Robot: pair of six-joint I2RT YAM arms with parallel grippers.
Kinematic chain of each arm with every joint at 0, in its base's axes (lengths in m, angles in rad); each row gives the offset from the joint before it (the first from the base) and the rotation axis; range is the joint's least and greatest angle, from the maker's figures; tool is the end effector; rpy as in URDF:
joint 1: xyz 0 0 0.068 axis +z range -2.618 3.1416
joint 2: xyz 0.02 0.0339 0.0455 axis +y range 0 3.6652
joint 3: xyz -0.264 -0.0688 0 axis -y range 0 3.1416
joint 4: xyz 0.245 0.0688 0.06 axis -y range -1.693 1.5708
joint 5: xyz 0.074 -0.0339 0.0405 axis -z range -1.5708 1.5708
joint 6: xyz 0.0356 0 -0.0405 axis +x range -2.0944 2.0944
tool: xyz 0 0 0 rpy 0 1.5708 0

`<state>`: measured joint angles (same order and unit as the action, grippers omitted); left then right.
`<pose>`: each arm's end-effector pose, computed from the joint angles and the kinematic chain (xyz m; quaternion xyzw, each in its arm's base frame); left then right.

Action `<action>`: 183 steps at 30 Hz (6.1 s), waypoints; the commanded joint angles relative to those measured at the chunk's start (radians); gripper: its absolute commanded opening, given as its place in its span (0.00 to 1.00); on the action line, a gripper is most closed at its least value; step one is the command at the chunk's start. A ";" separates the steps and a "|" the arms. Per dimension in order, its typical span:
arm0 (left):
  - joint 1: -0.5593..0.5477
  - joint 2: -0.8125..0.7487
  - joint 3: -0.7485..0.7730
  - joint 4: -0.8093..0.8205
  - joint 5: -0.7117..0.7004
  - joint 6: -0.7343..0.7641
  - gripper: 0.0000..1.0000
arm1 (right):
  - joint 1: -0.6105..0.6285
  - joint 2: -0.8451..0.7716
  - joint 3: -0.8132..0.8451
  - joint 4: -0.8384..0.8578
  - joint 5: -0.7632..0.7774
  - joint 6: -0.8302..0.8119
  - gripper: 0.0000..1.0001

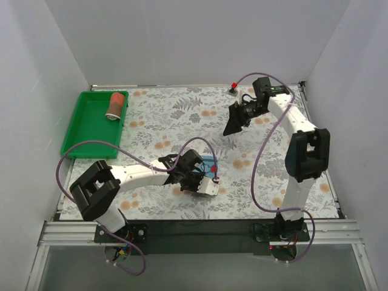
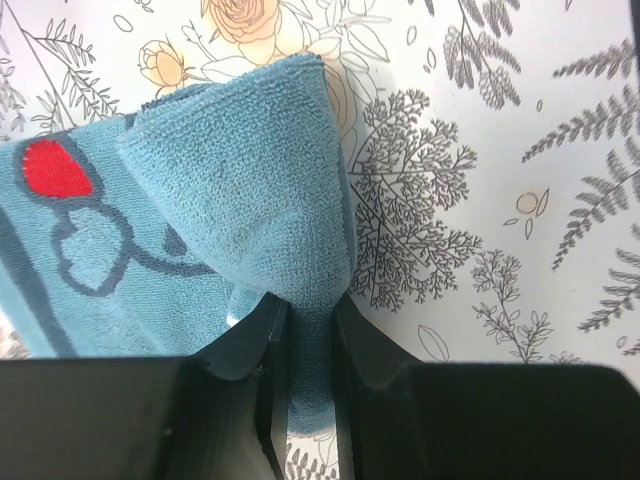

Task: Roll the towels
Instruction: Roll the towel

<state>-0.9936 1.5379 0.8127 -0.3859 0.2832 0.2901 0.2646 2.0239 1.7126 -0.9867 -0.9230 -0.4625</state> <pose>0.1458 -0.2421 0.1628 0.6029 0.7529 -0.2067 0.1644 0.3911 0.1354 0.2410 -0.3720 0.8076 0.4270 0.1647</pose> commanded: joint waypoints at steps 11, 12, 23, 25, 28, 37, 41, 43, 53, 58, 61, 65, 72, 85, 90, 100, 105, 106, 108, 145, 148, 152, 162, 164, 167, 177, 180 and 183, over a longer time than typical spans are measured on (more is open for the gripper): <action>0.188 0.474 0.315 -0.599 0.395 -0.072 0.00 | -0.053 -0.670 -0.341 0.029 0.159 -0.206 0.66; 0.197 0.526 0.338 -0.607 0.384 -0.084 0.00 | -0.042 -0.691 -0.372 0.033 0.170 -0.218 0.63; 0.257 0.769 0.601 -0.763 0.403 -0.141 0.00 | 0.382 -0.765 -0.557 0.161 0.527 -0.268 0.57; 0.257 0.800 0.623 -0.763 0.395 -0.140 0.01 | 0.429 -0.755 -0.586 0.198 0.564 -0.278 0.62; 0.257 0.827 0.645 -0.774 0.395 -0.138 0.03 | 0.521 -0.734 -0.626 0.273 0.645 -0.284 0.67; 0.291 0.872 0.649 -0.754 0.389 -0.140 0.07 | 0.729 -0.616 -0.754 0.517 0.722 -0.206 0.73; 0.309 0.878 0.652 -0.751 0.389 -0.138 0.08 | 0.786 -0.559 -0.792 0.606 0.748 -0.171 0.73; 0.316 0.886 0.652 -0.755 0.386 -0.134 0.10 | 0.794 -0.536 -0.806 0.632 0.760 -0.154 0.73; 0.378 0.837 0.634 -0.702 0.372 -0.178 0.14 | 0.799 -0.441 -0.897 0.714 0.686 -0.142 0.11; 0.460 0.725 0.603 -0.654 0.399 -0.232 0.27 | 0.734 -0.415 -0.884 0.701 0.541 -0.179 0.01; 0.535 0.647 0.611 -0.665 0.436 -0.255 0.48 | 0.705 -0.370 -0.825 0.617 0.439 -0.214 0.01; 0.676 0.524 0.602 -0.619 0.468 -0.316 0.58 | 0.694 -0.347 -0.786 0.544 0.339 -0.228 0.01; 0.880 0.277 0.573 -0.480 0.432 -0.390 0.66 | 0.642 -0.269 -0.726 0.498 0.217 -0.151 0.01; 0.505 -0.605 -0.042 -0.321 0.225 -0.022 0.80 | 0.515 0.053 -0.467 0.294 0.075 -0.002 0.01; 0.353 -0.604 -0.150 -0.230 0.146 0.033 0.82 | 0.510 0.150 -0.367 0.192 0.047 0.010 0.01; 0.115 -0.414 -0.144 -0.084 0.050 0.043 0.77 | 0.467 0.257 -0.283 0.115 -0.036 0.005 0.03; 0.010 -0.325 -0.168 -0.001 -0.028 -0.008 0.64 | 0.458 0.279 -0.271 0.094 -0.059 -0.028 0.12; 0.004 -0.293 -0.176 0.010 -0.051 -0.023 0.64 | 0.456 0.282 -0.269 0.089 -0.063 -0.034 0.12; -0.010 -0.254 -0.179 0.036 -0.084 -0.035 0.61 | 0.455 0.285 -0.268 0.083 -0.074 -0.044 0.12; 0.266 0.385 0.333 -0.619 0.525 -0.071 0.00 | 0.108 -0.635 -0.436 0.106 0.205 -0.172 0.88; 0.321 0.458 0.377 -0.605 0.536 -0.045 0.00 | 0.197 -0.703 -0.536 0.153 0.286 -0.183 0.81; 0.381 0.547 0.469 -0.640 0.541 0.026 0.00 | 0.359 -0.766 -0.646 0.287 0.453 -0.128 0.81; 0.438 0.677 0.592 -0.679 0.547 0.084 0.02 | 0.709 -0.656 -0.697 0.589 0.832 -0.156 0.93; 0.447 0.703 0.605 -0.688 0.553 0.090 0.03 | 0.763 -0.611 -0.728 0.647 0.877 -0.176 0.93; 0.466 0.729 0.623 -0.689 0.571 0.090 0.05 | 0.837 -0.558 -0.778 0.738 0.917 -0.192 0.93; 0.478 0.755 0.637 -0.682 0.580 0.090 0.08 | 0.892 -0.432 -0.873 0.865 1.010 -0.185 0.66; 0.489 0.754 0.631 -0.673 0.585 0.086 0.08 | 0.891 -0.424 -0.898 0.882 0.989 -0.185 0.35; 0.509 0.737 0.625 -0.653 0.590 0.064 0.14 | 0.884 -0.409 -0.915 0.860 0.954 -0.179 0.09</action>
<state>-0.5251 2.2478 1.4570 -1.2491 1.1187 0.2947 1.1484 1.5833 0.8337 -0.1303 0.0624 -0.6548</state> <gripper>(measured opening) 0.125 0.239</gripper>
